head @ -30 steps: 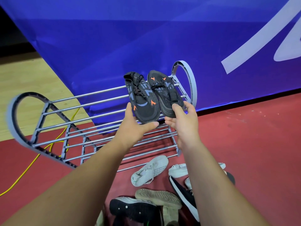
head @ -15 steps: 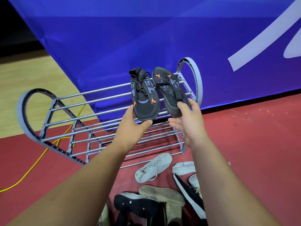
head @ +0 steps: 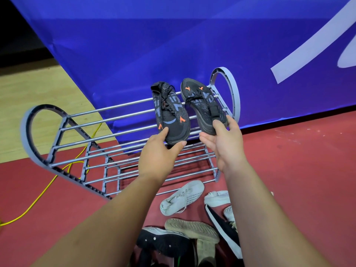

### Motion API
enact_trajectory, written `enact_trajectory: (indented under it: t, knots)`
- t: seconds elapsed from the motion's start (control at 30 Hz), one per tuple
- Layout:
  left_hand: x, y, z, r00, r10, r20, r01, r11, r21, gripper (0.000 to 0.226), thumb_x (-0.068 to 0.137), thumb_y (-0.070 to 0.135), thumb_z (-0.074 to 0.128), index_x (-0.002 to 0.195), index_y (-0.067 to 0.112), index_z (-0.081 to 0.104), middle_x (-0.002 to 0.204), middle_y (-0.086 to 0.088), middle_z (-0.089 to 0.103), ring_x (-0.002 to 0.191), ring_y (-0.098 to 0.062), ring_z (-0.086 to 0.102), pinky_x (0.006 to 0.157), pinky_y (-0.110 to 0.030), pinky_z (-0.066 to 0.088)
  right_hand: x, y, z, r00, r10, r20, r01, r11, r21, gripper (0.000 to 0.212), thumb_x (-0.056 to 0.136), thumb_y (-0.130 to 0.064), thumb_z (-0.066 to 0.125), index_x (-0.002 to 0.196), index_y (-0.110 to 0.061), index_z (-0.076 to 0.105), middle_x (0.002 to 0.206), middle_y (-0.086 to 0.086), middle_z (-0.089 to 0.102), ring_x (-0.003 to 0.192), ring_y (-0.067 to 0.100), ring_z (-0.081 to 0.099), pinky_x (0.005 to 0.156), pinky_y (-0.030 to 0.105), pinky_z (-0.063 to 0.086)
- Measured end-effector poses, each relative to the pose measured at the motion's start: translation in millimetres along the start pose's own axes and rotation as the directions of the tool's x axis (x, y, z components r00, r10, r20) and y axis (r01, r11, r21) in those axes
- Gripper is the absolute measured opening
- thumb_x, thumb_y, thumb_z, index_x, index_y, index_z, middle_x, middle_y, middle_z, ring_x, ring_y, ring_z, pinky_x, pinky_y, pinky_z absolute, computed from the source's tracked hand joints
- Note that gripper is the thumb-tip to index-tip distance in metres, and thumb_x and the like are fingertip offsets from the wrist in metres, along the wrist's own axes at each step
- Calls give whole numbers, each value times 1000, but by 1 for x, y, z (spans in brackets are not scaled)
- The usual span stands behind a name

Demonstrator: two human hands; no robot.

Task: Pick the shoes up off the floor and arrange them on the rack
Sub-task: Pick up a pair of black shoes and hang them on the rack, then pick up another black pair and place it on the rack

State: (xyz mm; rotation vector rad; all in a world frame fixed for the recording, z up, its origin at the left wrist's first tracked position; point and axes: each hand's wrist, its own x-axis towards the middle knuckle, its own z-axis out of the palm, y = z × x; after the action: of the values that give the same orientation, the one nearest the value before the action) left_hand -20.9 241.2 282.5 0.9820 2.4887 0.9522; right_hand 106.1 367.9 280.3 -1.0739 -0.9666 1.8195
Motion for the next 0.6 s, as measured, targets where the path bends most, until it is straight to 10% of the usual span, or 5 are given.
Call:
enact_trajectory:
  t: [0.23,0.4,0.6]
  knots:
    - [5,-4,6,999,-36,-8,36,999,-13,87,80,73,64,154,36,40,122,-5,69,105,-20,67,92,-41,55,-2,5,0,1000,-7,30,8,1000,-14,61,103,-25,57,157,-34,29,131,9,67,92,23,78,89,35,62]
    - [-2,4,-5,999,-16,51,19,998,-62,82,86,62,70,156,34,38,151,2,39,129,-17,52,96,-22,33,-8,3,-5,999,-22,44,27,992,-122,52,102,-38,59,148,-41,35,125,8,70,89,26,78,85,38,64]
    - [-28,-24,-54,995,75,69,-81,993,84,86,84,66,67,155,29,36,157,-2,29,124,-25,59,108,-41,47,-38,21,-26,998,-63,26,68,872,-485,80,92,-49,62,160,-39,21,113,0,68,79,20,76,77,43,64]
